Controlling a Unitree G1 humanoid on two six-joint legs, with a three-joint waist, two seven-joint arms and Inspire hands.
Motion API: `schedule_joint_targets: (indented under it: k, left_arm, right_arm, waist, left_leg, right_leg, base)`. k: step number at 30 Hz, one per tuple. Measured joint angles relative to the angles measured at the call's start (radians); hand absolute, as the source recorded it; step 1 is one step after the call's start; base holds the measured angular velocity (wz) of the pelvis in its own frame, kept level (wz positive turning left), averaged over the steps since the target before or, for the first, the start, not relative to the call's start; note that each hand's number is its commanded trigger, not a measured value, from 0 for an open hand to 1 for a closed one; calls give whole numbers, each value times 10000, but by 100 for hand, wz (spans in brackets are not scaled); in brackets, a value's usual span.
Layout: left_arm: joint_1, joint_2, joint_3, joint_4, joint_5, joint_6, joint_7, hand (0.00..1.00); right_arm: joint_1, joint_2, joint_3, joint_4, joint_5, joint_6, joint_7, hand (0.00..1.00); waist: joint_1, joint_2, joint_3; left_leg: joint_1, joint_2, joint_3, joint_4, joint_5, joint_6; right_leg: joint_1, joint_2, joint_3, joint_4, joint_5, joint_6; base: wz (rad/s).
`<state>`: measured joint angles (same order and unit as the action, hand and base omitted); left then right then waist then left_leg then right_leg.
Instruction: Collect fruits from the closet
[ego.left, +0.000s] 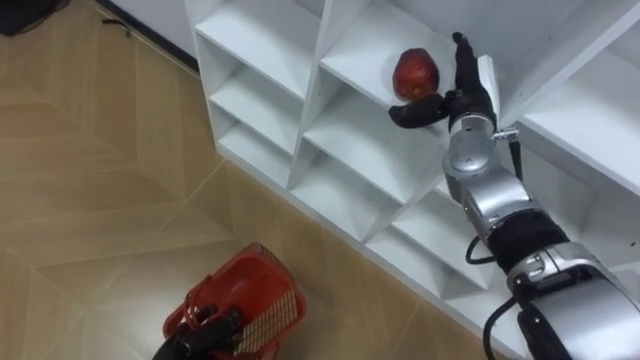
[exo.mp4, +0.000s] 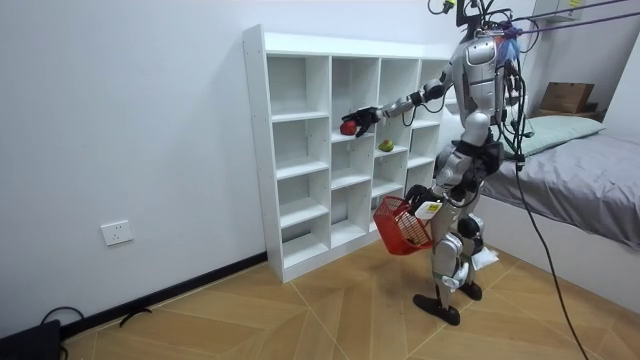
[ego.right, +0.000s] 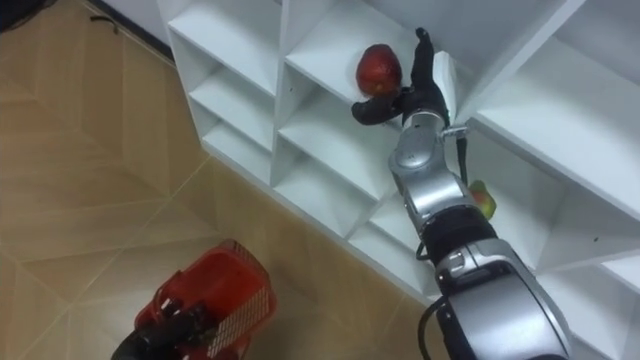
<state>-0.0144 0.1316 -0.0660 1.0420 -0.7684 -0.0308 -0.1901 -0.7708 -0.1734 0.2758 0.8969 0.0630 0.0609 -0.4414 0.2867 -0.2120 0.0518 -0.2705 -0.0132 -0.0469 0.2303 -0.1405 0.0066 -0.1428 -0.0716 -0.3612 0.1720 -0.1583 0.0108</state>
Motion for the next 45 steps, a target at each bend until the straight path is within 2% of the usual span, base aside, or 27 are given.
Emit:
schedule_joint_targets:
  k: [13,21,22,23,24,25,26,29,32,35,38,45]
  left_arm:
    - [-159,-20,-163,90,-35,5,50,100]
    - [-232,-27,-284,86,-45,-52,100,100]
    - [-255,-27,-316,89,-45,-61,99,100]
    - [-270,-26,-337,89,-45,-71,96,100]
    - [-287,-24,-339,94,-45,-77,78,100]
    - [-314,-24,-372,98,-58,-78,66,100]
    - [-324,-26,-384,98,-65,-78,65,100]
    - [-408,0,-551,96,-77,-107,65,100]
    - [-474,1,-610,99,-76,-108,68,100]
    - [-594,-9,-840,99,-135,-107,82,100]
    - [-650,-29,-991,98,-252,-114,92,100]
    - [-651,-35,-992,98,-259,-113,114,100]
  right_arm:
    - [-367,-55,-262,630,97,29,80,0]
    - [-545,-215,-282,744,105,-87,49,0]
    - [-564,-215,-281,743,105,-187,50,14]
    - [-568,-216,-281,742,105,-229,48,37]
    - [-567,-218,-281,742,105,-267,26,53]
    - [-567,-244,-235,744,112,-268,-26,79]
    - [-567,-247,-224,744,114,-268,-32,100]
    - [-567,-297,95,743,-5,-395,-137,100]
    - [-565,-308,369,746,-261,-477,-150,100]
    - [-656,-470,341,907,-209,-470,-400,100]
    - [-858,-801,353,1351,-190,-470,-673,100]
    - [-1103,-958,361,1588,121,-463,-719,100]
  waist:
    - [183,-7,9]
    - [206,26,61]
    - [209,26,61]
    - [212,26,62]
    - [212,28,69]
    - [233,43,81]
    - [235,51,87]
    - [263,71,179]
    - [280,83,234]
    - [504,81,234]
    - [752,86,259]
    - [767,82,259]
  left_leg:
    - [-67,-6,2,4,18,0]
    - [-231,-2,-128,-91,138,-38]
    - [-295,6,-129,-94,156,-48]
    - [-334,11,-129,-91,166,-51]
    - [-386,15,-132,-89,184,-55]
    - [-439,15,-136,-73,195,-57]
    - [-461,13,-138,-69,203,-55]
    - [-496,16,-211,-75,246,-70]
    - [-542,19,-297,-85,315,-102]
    - [-646,36,-268,-107,393,-124]
    - [-665,40,-308,-238,539,-141]
    - [-652,42,-336,-333,569,-150]
  right_leg:
    - [-94,-12,-4,5,0,1]
    - [-241,-18,-266,44,13,-22]
    - [-321,-15,-270,75,14,-23]
    - [-378,-15,-265,111,14,-23]
    - [-454,-16,-265,154,16,-27]
    - [-498,-16,-267,152,26,-42]
    - [-514,-16,-268,150,30,-50]
    - [-536,-11,-306,147,56,-92]
    - [-550,-1,-395,149,87,-142]
    - [-681,13,-403,170,129,-203]
    - [-716,13,-492,165,152,-234]
    - [-740,15,-533,155,152,-232]
  base:
    - [0]
    - [4]
    - [0]
    - [0]
    - [0]
    - [0]
    - [0]
    - [0]
    - [5]
    - [2]
    - [7]
    - [2]
